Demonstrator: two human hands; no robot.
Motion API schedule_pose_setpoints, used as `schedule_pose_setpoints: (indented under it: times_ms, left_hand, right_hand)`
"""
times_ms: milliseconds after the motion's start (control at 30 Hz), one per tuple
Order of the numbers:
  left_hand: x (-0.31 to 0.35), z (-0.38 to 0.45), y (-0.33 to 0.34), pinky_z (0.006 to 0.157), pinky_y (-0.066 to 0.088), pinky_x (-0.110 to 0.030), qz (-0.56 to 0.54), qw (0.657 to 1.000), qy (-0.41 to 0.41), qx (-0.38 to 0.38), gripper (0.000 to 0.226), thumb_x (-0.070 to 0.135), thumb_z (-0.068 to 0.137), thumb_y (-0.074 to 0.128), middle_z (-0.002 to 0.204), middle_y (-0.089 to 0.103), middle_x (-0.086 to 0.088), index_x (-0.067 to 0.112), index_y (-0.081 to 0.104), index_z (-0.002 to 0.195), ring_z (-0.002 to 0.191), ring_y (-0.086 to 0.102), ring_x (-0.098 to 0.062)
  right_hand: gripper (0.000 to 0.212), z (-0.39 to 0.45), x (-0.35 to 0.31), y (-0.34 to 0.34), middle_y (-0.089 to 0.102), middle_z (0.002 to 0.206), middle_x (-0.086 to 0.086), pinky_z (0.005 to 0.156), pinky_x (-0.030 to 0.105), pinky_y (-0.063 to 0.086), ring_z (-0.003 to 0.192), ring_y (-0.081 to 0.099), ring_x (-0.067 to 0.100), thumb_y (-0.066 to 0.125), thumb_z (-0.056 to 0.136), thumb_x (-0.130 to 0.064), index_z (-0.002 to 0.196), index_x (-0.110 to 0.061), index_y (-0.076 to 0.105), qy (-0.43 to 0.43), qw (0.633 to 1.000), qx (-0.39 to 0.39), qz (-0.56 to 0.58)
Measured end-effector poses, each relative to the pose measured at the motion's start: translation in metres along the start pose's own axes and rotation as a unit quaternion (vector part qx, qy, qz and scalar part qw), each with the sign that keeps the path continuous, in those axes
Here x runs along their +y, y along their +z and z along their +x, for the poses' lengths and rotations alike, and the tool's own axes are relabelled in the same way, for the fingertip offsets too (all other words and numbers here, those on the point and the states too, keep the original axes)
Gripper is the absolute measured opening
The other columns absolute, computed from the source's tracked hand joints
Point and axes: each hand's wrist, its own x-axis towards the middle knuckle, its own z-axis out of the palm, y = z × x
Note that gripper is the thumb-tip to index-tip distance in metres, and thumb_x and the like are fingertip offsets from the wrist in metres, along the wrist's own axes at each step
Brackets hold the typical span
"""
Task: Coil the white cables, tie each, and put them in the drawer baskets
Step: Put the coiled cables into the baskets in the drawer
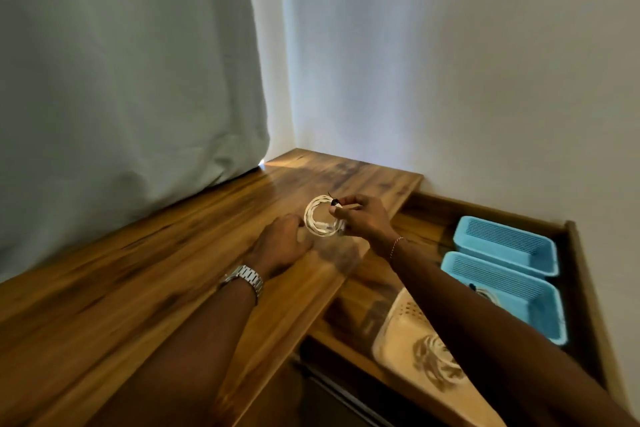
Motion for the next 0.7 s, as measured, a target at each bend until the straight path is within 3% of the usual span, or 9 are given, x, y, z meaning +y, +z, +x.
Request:
schedule_pose_setpoints:
  times_ms: [133,233,367,433,500,600,700]
  left_hand:
    - [0.052,0.048,0.032,0.088,0.053,-0.038,0.018,0.998,0.049,-0.025,0.047,0.043,0.089,0.063,0.124,0.065,-0.004,0.014,0.062,0.125,0.109,0.061,-0.023]
    - [0.084,0.08,0.06,0.085,0.054,-0.039,0.004,0.996,0.075,-0.05,0.042,0.04,0.093,0.062,0.12,0.067,-0.011,0.008,0.063,0.12,0.105,0.063,-0.026]
    - [0.122,0.111,0.102,0.093,0.049,-0.039,0.013,0.989,0.115,-0.089,0.052,0.043,0.092,0.063,0.13,0.059,-0.012,0.009,0.055,0.131,0.115,0.057,-0.028]
    - [0.138,0.125,0.121,0.099,0.046,-0.04,0.033,0.984,0.135,-0.11,0.057,0.044,0.094,0.062,0.137,0.053,-0.015,0.007,0.05,0.135,0.123,0.052,-0.029]
    - [0.149,0.14,0.136,0.102,0.045,-0.04,0.055,0.98,0.153,-0.118,0.056,0.044,0.095,0.06,0.139,0.051,-0.014,0.007,0.048,0.135,0.125,0.049,-0.028]
    - [0.16,0.163,0.152,0.109,0.042,-0.042,0.092,0.973,0.169,-0.126,0.061,0.044,0.095,0.059,0.148,0.045,-0.016,0.008,0.045,0.141,0.133,0.046,-0.03]
    - [0.166,0.185,0.163,0.115,0.036,-0.047,0.141,0.965,0.174,-0.137,0.067,0.044,0.095,0.059,0.16,0.03,-0.017,0.009,0.038,0.148,0.143,0.036,-0.034]
  right_hand:
    - [0.024,0.014,0.016,-0.077,0.076,0.093,0.011,0.062,0.034,0.062,0.083,0.074,0.024,0.088,0.076,-0.02,0.096,-0.011,0.077,0.003,0.998,0.068,-0.014]
    - [0.016,0.021,0.03,-0.134,0.076,0.086,0.008,0.06,0.035,0.061,0.071,0.071,0.018,0.089,0.076,-0.019,0.085,-0.018,0.076,0.03,0.99,0.137,0.001]
    - [0.014,0.032,0.052,-0.214,0.077,0.081,0.007,0.076,0.051,0.063,0.079,0.076,0.027,0.089,0.074,-0.022,0.08,-0.02,0.077,0.073,0.968,0.242,-0.006]
    - [0.011,0.035,0.062,-0.248,0.078,0.086,0.01,0.077,0.053,0.063,0.083,0.076,0.03,0.087,0.076,-0.019,0.079,-0.019,0.077,0.084,0.956,0.279,-0.018]
    - [0.011,0.033,0.063,-0.271,0.076,0.092,0.017,0.075,0.049,0.063,0.081,0.075,0.03,0.084,0.08,-0.011,0.082,-0.013,0.074,0.099,0.947,0.304,-0.023]
    - [0.015,0.037,0.073,-0.3,0.07,0.079,0.014,0.058,0.034,0.063,0.066,0.071,0.025,0.084,0.08,-0.009,0.089,-0.009,0.071,0.134,0.935,0.325,-0.052]
    - [0.018,0.05,0.093,-0.32,0.071,0.071,0.012,0.068,0.045,0.064,0.069,0.075,0.028,0.087,0.078,-0.018,0.075,-0.01,0.07,0.175,0.919,0.327,-0.131]
